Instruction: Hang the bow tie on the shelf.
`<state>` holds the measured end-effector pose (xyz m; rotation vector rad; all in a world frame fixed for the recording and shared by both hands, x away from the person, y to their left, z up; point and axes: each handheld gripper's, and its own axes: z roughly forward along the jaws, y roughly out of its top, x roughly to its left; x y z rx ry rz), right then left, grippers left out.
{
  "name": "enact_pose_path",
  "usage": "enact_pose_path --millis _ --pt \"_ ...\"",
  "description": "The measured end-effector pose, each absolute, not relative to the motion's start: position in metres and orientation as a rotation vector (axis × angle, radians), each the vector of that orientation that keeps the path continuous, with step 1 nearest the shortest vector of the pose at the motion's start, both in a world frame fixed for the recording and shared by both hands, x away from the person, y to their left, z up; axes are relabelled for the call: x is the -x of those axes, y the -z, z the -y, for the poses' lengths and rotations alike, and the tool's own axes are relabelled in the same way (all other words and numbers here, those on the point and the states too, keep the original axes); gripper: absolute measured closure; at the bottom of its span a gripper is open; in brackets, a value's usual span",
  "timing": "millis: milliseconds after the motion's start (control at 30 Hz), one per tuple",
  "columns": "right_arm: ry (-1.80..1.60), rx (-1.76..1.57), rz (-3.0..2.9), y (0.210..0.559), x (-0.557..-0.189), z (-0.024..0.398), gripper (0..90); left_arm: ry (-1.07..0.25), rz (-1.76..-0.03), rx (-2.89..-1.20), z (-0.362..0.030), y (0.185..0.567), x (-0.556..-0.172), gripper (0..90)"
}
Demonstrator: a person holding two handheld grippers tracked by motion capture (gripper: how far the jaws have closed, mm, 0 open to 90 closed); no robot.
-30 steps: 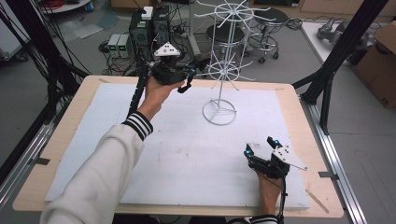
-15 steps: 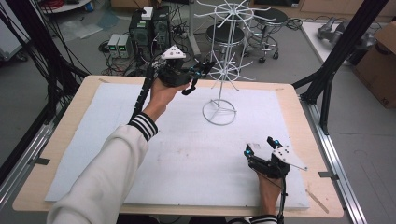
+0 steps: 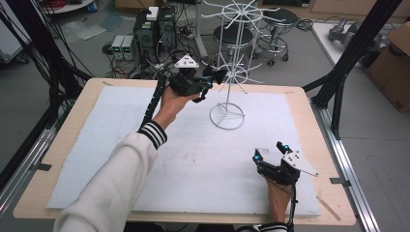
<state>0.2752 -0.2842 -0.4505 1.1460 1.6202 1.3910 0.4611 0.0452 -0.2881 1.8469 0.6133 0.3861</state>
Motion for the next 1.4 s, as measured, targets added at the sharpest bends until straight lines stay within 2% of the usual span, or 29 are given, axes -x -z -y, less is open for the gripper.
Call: enact_pose_path --millis 667,867,900,1000,1033,1067,1100,1133,1233,1267,1300,1400 --pt "-1.386 -1.144 -1.621 0.450 -0.275 0.284 11.0 -0.321 -0.637 -1.888 -0.052 0.309 -0.463 86.8" --pt "-1.384 -1.148 -1.624 0.450 -0.275 0.284 10.9 -0.297 -0.674 -1.893 -0.054 0.310 -0.464 81.0" --pt "-1.384 -1.151 -1.624 0.450 -0.275 0.283 11.0 -0.298 -0.680 -1.895 -0.053 0.311 -0.464 78.4" --pt "-1.382 -1.139 -1.625 0.450 -0.275 0.283 10.9 -0.307 -0.701 -1.893 -0.054 0.312 -0.464 61.4" --pt "-1.382 -1.139 -1.625 0.450 -0.275 0.283 10.9 -0.307 -0.714 -1.888 -0.055 0.313 -0.464 61.4" --pt "-1.375 -1.125 -1.632 0.450 -0.275 0.282 10.9 -0.316 -0.732 -1.886 -0.057 0.313 -0.463 44.6" --pt "-1.375 -1.125 -1.632 0.450 -0.275 0.282 10.9 -0.320 -0.743 -1.884 -0.059 0.313 -0.463 44.6" --pt "-1.371 -1.119 -1.634 0.450 -0.275 0.282 11.0 -0.322 -0.746 -1.877 -0.063 0.314 -0.462 34.8" --pt "-1.376 -1.124 -1.635 0.450 -0.275 0.282 10.9 -0.306 -0.736 -1.847 -0.077 0.315 -0.456 22.6" --pt "-1.379 -1.133 -1.632 0.450 -0.274 0.282 10.9 -0.279 -0.730 -1.844 -0.083 0.316 -0.455 22.6" --pt "-1.379 -1.133 -1.630 0.450 -0.275 0.283 11.0 -0.277 -0.704 -1.843 -0.097 0.319 -0.449 17.5" --pt "-1.378 -1.134 -1.632 0.450 -0.275 0.283 11.0 -0.284 -0.670 -1.839 -0.112 0.321 -0.440 16.9"
